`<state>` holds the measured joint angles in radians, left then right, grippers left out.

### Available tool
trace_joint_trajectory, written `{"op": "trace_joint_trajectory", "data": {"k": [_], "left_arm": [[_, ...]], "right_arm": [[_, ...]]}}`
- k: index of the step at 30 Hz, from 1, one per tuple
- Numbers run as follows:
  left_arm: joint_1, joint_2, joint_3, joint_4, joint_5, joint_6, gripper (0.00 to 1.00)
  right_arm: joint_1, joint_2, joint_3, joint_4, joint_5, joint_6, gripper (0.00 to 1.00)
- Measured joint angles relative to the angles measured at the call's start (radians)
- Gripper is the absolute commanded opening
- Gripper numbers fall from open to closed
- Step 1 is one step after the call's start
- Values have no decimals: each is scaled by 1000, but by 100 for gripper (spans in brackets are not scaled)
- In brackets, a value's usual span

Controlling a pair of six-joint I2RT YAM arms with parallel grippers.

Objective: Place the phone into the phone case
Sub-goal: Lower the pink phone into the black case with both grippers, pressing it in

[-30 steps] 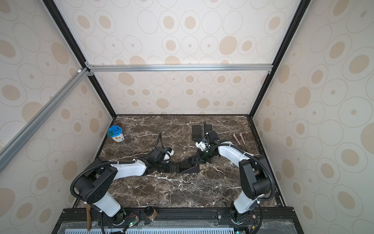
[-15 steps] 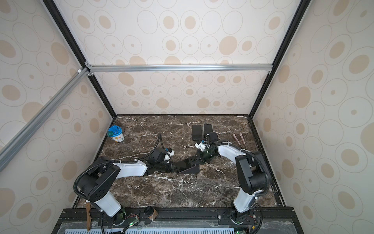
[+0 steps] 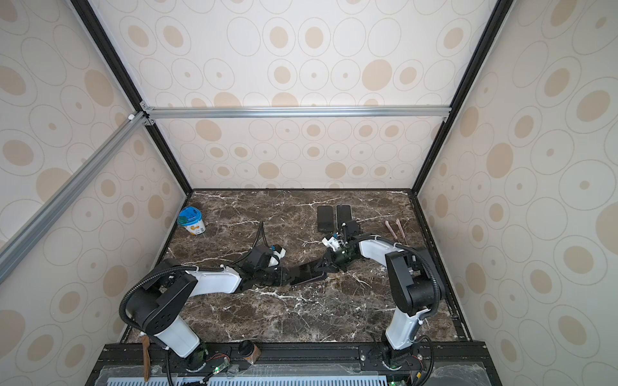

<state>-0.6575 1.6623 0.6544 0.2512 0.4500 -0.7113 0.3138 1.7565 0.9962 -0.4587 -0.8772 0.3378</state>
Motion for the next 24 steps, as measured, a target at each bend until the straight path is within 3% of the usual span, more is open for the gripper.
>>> {"op": "trace_joint_trajectory", "data": {"k": [13, 18, 24], "left_arm": [[-2, 0, -9, 6, -2, -5, 20], [-5, 0, -11, 7, 3, -6, 20], [-6, 0, -11, 7, 5, -6, 20]], "right_arm": [[20, 20, -5, -53, 136, -27, 31], [23, -8, -5, -80, 204, -27, 43], [23, -69, 13, -143, 277, -39, 44]]}}
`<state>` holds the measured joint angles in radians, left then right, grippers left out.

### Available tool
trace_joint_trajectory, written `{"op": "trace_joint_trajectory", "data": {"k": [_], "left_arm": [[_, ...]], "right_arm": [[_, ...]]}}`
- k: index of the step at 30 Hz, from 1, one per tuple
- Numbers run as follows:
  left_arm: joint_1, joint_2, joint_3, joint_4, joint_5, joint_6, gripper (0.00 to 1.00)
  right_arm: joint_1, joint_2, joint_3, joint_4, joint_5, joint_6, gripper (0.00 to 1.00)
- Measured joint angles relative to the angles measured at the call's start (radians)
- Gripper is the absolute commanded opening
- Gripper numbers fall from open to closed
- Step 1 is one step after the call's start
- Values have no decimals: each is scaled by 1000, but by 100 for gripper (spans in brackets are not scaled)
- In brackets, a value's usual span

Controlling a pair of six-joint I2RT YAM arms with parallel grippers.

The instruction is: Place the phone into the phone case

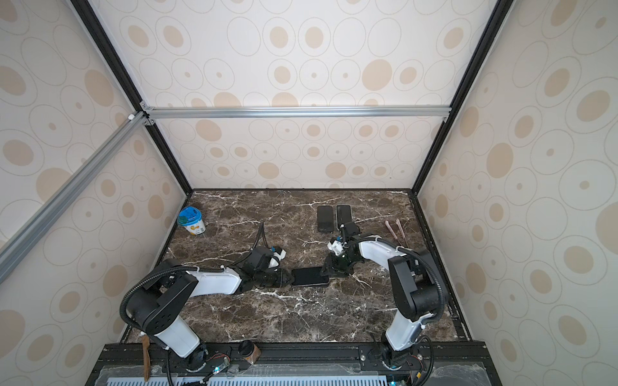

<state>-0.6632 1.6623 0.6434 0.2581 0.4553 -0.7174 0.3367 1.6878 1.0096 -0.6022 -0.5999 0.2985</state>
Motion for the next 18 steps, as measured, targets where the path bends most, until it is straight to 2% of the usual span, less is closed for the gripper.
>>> {"op": "trace_joint_trajectory", "data": {"k": [5, 13, 18], "left_arm": [[0, 0, 0, 0, 4, 0, 21], [0, -4, 2, 3, 38, -1, 36], [-1, -11, 3, -13, 45, 0, 36]], "right_arm": [[0, -44, 34, -33, 55, -5, 40], [2, -55, 41, -90, 154, -18, 29], [15, -55, 33, -86, 156, -16, 24]]}}
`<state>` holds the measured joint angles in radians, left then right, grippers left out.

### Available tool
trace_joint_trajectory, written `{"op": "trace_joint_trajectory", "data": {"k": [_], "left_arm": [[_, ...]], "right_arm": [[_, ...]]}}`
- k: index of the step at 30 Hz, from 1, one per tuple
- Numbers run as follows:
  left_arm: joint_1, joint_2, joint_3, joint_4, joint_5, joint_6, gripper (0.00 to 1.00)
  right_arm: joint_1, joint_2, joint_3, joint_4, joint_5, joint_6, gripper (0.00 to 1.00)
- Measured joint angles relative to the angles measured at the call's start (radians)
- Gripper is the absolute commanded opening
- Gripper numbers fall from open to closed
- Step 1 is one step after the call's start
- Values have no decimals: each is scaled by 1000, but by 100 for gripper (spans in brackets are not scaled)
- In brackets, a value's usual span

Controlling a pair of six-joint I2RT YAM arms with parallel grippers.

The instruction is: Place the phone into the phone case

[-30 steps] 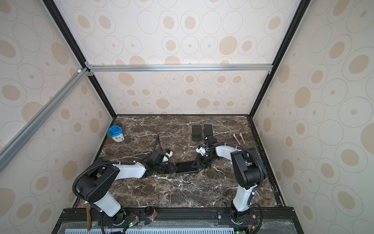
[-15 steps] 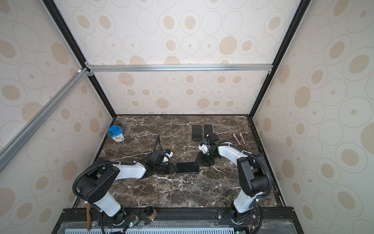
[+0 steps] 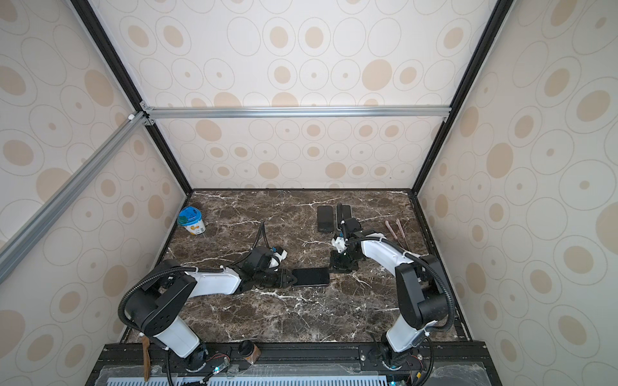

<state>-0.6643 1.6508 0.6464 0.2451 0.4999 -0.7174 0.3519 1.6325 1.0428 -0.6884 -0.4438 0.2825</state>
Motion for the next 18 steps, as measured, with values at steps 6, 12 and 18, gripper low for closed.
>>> {"op": "trace_joint_trajectory", "data": {"k": [6, 12, 18], "left_arm": [[0, 0, 8, -24, -1, 3, 33], [0, 0, 9, -34, -4, 7, 29], [0, 0, 11, -40, -5, 7, 29]], "right_arm": [[13, 4, -43, 18, -12, 12, 22], [14, 27, -62, 34, -11, 21, 20], [20, 61, -73, 61, -12, 27, 17]]}}
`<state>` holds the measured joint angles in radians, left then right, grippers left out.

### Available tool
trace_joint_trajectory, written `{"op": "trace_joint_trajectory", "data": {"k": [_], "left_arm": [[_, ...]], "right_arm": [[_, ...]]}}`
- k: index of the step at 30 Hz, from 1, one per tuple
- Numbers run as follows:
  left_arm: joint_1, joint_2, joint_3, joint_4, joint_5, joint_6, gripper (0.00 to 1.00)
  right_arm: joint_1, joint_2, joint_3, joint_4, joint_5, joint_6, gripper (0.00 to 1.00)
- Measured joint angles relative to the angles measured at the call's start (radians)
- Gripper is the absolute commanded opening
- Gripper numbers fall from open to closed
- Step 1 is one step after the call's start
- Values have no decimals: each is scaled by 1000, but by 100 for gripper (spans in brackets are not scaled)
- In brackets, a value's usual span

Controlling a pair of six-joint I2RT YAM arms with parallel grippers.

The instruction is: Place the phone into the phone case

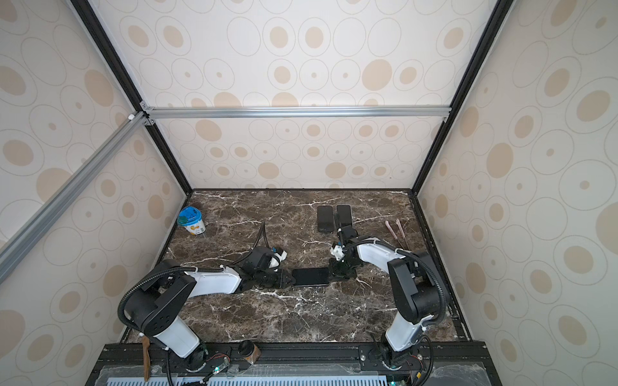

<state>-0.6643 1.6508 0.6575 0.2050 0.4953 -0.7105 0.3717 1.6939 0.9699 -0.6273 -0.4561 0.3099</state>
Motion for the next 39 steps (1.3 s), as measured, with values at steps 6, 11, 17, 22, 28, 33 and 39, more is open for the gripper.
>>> {"op": "trace_joint_trajectory", "data": {"k": [6, 11, 17, 22, 28, 33, 39], "left_arm": [[0, 2, 2, -2, 0, 1, 26], [0, 4, 2, -3, -3, 1, 24], [1, 5, 2, -6, -10, 3, 22], [1, 5, 2, -8, -11, 8, 22], [1, 4, 2, -9, -10, 14, 23], [1, 4, 2, -9, -11, 16, 23], [2, 4, 2, -11, -13, 16, 23]], "right_arm": [[9, 18, -2, 22, -18, 12, 14], [16, 21, 1, 24, -15, 22, 14], [34, 22, 13, 11, 17, 26, 13], [64, 31, 40, -19, 72, 26, 13], [88, 42, 60, -39, 112, 29, 13], [103, 58, 66, -43, 134, 45, 13], [119, 74, 80, -60, 155, 68, 10]]}}
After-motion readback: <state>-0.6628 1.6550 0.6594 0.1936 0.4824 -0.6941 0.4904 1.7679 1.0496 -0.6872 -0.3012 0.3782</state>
